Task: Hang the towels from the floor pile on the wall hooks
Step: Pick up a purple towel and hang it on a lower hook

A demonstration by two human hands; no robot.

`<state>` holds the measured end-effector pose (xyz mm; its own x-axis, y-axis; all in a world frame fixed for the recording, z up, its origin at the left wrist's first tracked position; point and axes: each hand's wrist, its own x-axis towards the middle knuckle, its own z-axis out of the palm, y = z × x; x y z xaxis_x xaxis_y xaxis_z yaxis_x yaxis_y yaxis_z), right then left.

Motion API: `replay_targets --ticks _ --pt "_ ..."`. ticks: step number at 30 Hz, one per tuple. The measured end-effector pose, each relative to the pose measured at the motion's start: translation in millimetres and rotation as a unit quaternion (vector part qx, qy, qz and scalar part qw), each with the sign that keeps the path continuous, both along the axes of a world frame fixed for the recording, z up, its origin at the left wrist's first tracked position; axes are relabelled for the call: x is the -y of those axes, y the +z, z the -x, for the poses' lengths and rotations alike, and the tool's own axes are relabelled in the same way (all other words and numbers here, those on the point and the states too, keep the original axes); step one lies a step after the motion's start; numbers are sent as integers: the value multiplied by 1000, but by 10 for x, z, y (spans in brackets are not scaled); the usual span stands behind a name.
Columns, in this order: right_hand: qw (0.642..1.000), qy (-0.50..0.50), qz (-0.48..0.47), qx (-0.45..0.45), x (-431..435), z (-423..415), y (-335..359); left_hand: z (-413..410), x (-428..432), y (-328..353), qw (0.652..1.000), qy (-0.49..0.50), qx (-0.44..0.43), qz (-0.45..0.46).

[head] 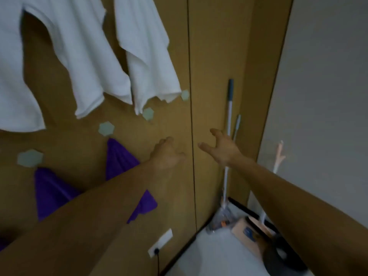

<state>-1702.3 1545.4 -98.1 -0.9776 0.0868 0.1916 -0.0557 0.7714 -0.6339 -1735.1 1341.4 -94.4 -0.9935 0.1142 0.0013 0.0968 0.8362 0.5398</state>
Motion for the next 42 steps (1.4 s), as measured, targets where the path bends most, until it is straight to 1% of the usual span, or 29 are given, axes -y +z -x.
replay_targets --ticks 1,4,7,11,13,15,16,19,22,25,28,32,38,42 --pt "1000 -16 -6 22 -78 -196 -109 -130 -128 -109 1000 -15 4 18" --pt "994 -75 -27 74 -352 -769 -425 -457 -520 -413 992 -100 25 69" --pt "984 -137 -36 112 -688 -1396 -792 -830 -946 -747 981 -181 42 63" --pt "963 -219 -11 159 -1170 -2424 -1323 -1530 -1577 -1307 952 -275 98 94" --pt "948 -259 7 185 -1370 -2991 -1619 -1934 -1860 -1632 930 -328 119 112" --pt "929 -301 33 211 -1506 -3586 -1958 -2386 -2110 -1969 898 -390 164 117" --pt "919 -319 43 227 -1554 -3890 -2138 -2631 -2217 -2145 887 -407 181 126" --pt "879 -368 74 296 -1607 -4815 -2711 -3411 -2450 -2721 860 -425 220 176" --pt "839 -404 104 348 -1547 -5626 -3274 -4158 -2562 -3331 817 -473 255 209" --pt "800 -437 146 385 -1424 -6217 -3839 -4733 -2563 -3952 778 -505 283 242" --pt "765 -451 191 419 -1278 -6623 -4463 -5118 -2503 -4621 749 -525 300 272" --pt "722 -485 222 440 -1048 -6973 -5496 -5427 -2496 -5686 725 -537 311 301" --pt "692 -494 237 470 -793 -7278 -7172 -5728 -2523 -7238 698 -565 310 313" --pt "671 -513 227 484 -773 -7365 -8036 -5830 -2597 -8010 695 -569 313 309"
